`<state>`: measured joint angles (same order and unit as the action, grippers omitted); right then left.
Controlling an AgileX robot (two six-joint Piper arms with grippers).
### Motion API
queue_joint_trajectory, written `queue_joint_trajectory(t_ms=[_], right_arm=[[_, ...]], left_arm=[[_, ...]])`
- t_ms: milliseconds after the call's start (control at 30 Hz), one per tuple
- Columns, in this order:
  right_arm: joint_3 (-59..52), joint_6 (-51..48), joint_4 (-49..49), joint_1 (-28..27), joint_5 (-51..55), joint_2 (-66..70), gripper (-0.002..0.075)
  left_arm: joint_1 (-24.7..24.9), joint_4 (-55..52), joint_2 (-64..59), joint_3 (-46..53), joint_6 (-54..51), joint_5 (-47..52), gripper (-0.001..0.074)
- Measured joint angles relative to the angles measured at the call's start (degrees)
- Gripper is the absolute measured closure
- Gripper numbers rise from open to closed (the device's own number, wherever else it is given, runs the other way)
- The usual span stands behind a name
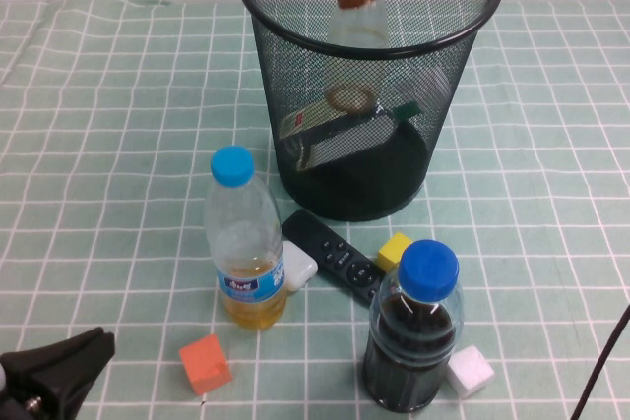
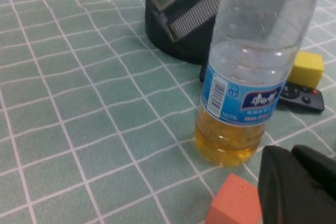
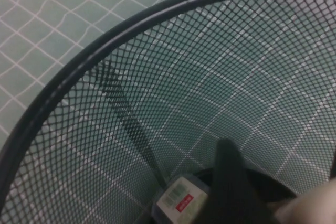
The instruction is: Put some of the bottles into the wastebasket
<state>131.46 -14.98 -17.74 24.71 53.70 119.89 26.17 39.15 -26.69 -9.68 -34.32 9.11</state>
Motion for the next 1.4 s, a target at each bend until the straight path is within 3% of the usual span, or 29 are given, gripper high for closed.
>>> queue_joint_trajectory(t_ms=[100, 167, 233, 400, 533, 800, 1233, 1400], right_arm=[[0.00, 1.96, 0.91, 0.00, 0.00, 0.10, 0.0255], [0.00, 4.50, 2.81, 0.04, 0.28, -0.50, 0.0243], [0.00, 7.01, 5.83, 0.13, 2.35, -1.79, 0.0308], [0.00, 9.46, 11.32, 0.17, 9.23, -7.15, 0.0631], [0.08, 14.17, 17.74, 0.38, 13.68, -12.06, 0.0708], [-2.58, 19.09, 23.54, 0.49, 18.66, -22.45, 0.0726], [-26.97, 22.90, 27.55, 0.49, 19.45, -56.60, 0.0727], [-32.29, 22.90, 34.74, 0.49, 19.69, -65.56, 0.0726]], left_arm=[[0.00, 0.00, 0.00, 0.00, -0.90, 0.33, 0.0738], [0.00, 0.00, 0.00, 0.00, -1.15, 0.33, 0.0738], [0.00, 0.00, 0.00, 0.00, -1.28, 0.33, 0.0739], [0.00, 0.00, 0.02, 0.00, -1.36, 0.23, 0.0739], [0.00, 0.00, 0.02, 0.00, -1.36, 0.23, 0.0739], [0.00, 0.00, 0.02, 0.00, -1.36, 0.23, 0.0739], [0.00, 0.00, 0.02, 0.00, -1.36, 0.23, 0.0739], [0.00, 0.00, 0.02, 0.00, -1.36, 0.23, 0.0739]])
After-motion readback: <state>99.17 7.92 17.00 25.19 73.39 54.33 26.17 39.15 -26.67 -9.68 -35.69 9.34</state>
